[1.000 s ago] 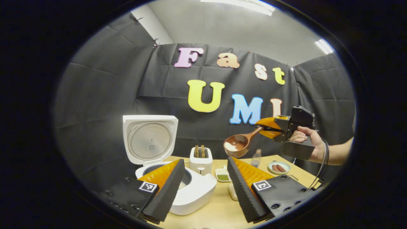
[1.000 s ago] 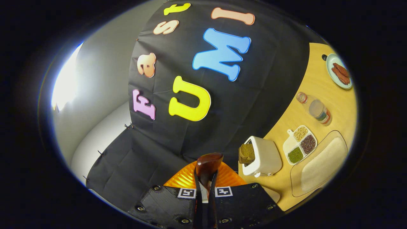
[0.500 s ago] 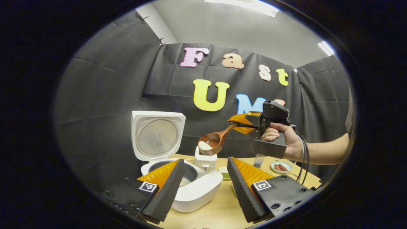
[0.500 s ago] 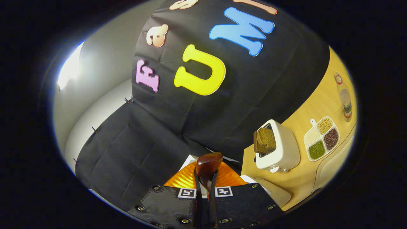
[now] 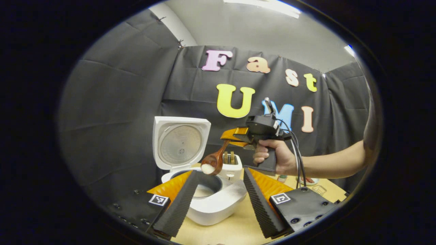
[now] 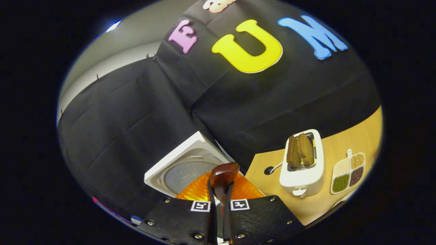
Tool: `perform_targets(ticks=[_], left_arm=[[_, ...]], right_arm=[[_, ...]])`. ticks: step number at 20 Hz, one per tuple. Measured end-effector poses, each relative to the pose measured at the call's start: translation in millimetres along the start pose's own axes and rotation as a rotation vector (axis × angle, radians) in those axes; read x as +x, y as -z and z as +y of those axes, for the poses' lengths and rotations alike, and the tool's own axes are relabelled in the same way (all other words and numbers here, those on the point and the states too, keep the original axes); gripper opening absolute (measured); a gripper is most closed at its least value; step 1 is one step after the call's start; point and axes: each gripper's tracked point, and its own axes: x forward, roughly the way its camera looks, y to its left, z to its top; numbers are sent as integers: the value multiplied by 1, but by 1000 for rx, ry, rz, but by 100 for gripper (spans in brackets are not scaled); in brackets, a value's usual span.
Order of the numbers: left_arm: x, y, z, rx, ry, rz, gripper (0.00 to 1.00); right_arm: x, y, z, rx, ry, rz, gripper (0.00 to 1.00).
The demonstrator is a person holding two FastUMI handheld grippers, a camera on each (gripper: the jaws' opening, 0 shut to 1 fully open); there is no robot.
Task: Close the left gripper, press the button to open the rice cooker; take a wooden spoon from the chopstick holder with the right hand, scoop a spoonful of rice and pour it into the rice cooker, then put the wooden spoon back into the chopstick holder.
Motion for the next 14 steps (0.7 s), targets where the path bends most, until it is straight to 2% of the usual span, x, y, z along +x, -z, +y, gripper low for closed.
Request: perform_targets(ticks=[3,4,7,8,9,11,12,14], left_arm=[[-1,2,7,4,-16,2,93],[-3,1,8,6,-22,2,96],[-5,5,13,3,-37,1,96],[-6,6,15,1,-41,2,93],[-7,5,15,0,-44,0,96],[-9,8,14,0,-44,-2,90],[-10,7,13,0,-43,-3,90],[-10,7,12,0,-42,-7,94]], right_arm=[[15,17,10,-178,-9,33,7],[20,22,20,-243,-16,44,7],[22,33,44,-451,-48,61,7],[21,37,52,-528,-65,64,7],[20,42,60,-616,-82,67,7],[15,51,73,-811,-108,70,7],[14,56,80,-886,-126,64,7],[9,58,89,-935,-153,49,7]])
